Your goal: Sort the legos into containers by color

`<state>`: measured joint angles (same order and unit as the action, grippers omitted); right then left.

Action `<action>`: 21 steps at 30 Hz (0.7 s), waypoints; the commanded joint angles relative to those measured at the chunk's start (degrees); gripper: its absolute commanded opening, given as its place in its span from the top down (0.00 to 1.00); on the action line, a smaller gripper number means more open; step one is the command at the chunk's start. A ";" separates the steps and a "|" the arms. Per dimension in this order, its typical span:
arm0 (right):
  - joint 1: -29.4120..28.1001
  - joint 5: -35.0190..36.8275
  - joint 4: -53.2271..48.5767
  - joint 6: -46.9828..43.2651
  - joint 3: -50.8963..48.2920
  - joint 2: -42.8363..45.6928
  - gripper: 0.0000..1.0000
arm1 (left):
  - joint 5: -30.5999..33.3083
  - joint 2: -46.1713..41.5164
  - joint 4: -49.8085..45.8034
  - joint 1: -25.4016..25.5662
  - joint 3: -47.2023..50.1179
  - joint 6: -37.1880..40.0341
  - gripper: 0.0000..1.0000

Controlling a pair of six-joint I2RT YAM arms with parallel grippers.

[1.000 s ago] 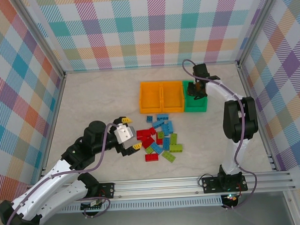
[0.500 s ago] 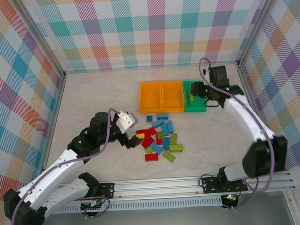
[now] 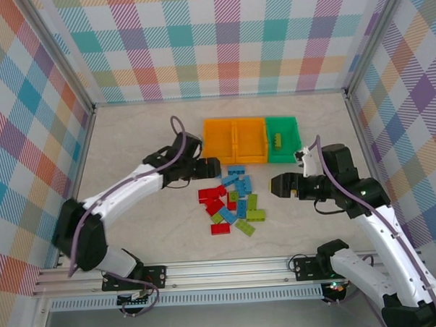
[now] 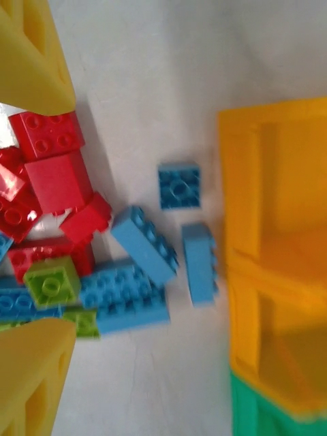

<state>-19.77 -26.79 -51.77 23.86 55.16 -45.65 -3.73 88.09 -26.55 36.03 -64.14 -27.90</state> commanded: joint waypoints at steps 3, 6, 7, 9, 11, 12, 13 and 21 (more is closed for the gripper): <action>-0.80 -6.70 0.20 2.74 -3.13 -0.02 0.14 | 1.62 11.84 -0.48 0.71 -6.57 -7.25 0.30; -0.74 -5.57 2.05 2.87 -3.64 -1.45 0.13 | 2.67 17.42 0.68 0.71 -9.92 -6.46 0.34; -0.80 -4.96 2.19 2.66 -3.48 -1.98 0.12 | 2.74 18.92 0.65 0.71 -11.08 -5.91 0.35; -0.80 -3.77 2.37 1.96 -3.32 -3.21 0.12 | 3.21 21.93 0.66 0.66 -13.54 -5.12 0.36; -0.77 -3.21 2.37 1.63 -2.99 -4.09 0.12 | 4.65 24.16 -0.30 0.71 -15.70 -4.97 0.39; -0.80 -3.19 2.50 1.57 -2.92 -4.46 0.12 | 4.94 24.97 -0.56 0.70 -16.27 -4.80 0.41; -0.78 -3.27 2.68 1.54 -2.84 -4.70 0.12 | 4.96 25.54 -0.53 0.71 -16.45 -4.79 0.43; -0.81 -2.69 4.31 1.08 -0.96 -7.53 0.11 | 4.69 28.62 -0.67 1.19 -15.16 -4.11 0.50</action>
<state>-20.29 -29.82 -48.90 25.71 51.86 -52.27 0.10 116.18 -26.55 36.58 -79.96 -32.77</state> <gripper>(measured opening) 0.886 0.513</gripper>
